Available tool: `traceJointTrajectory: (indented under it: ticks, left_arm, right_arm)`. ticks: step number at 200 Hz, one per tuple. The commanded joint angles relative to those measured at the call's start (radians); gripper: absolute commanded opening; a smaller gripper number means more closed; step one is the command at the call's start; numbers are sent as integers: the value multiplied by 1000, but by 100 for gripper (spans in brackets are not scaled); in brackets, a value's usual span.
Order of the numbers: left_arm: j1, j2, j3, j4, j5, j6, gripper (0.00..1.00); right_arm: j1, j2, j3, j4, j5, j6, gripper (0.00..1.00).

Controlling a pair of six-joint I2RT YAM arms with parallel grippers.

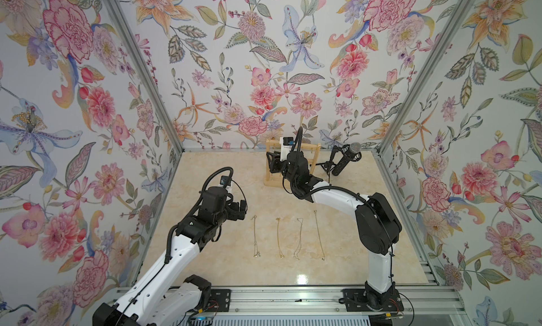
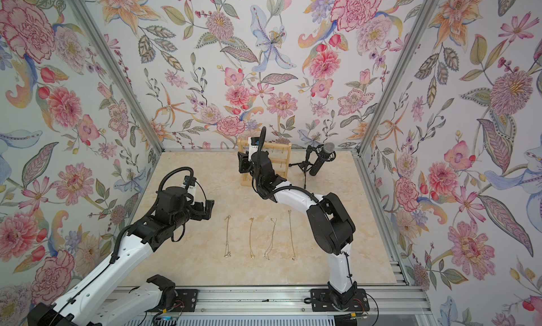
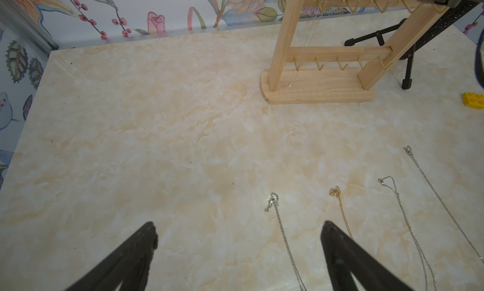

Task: Take the necklace off the jewelry display stand
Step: Take off the necklace from the stand.

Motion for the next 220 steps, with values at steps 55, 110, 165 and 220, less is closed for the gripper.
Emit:
traceJointTrajectory:
  ticks: [55, 110, 165, 220]
  left_arm:
    - [16, -16, -10, 15, 26, 23, 99]
    - [16, -21, -11, 15, 26, 24, 99]
    - [16, -21, -11, 16, 31, 28, 99]
    - [18, -25, -11, 16, 31, 27, 99]
  right_arm:
    - [-14, 58, 72, -4, 14, -18, 26]
    - [-20, 57, 69, 0, 10, -18, 16]
    - [-21, 54, 66, -3, 11, -29, 8]
    - [-21, 44, 61, -7, -2, -27, 0]
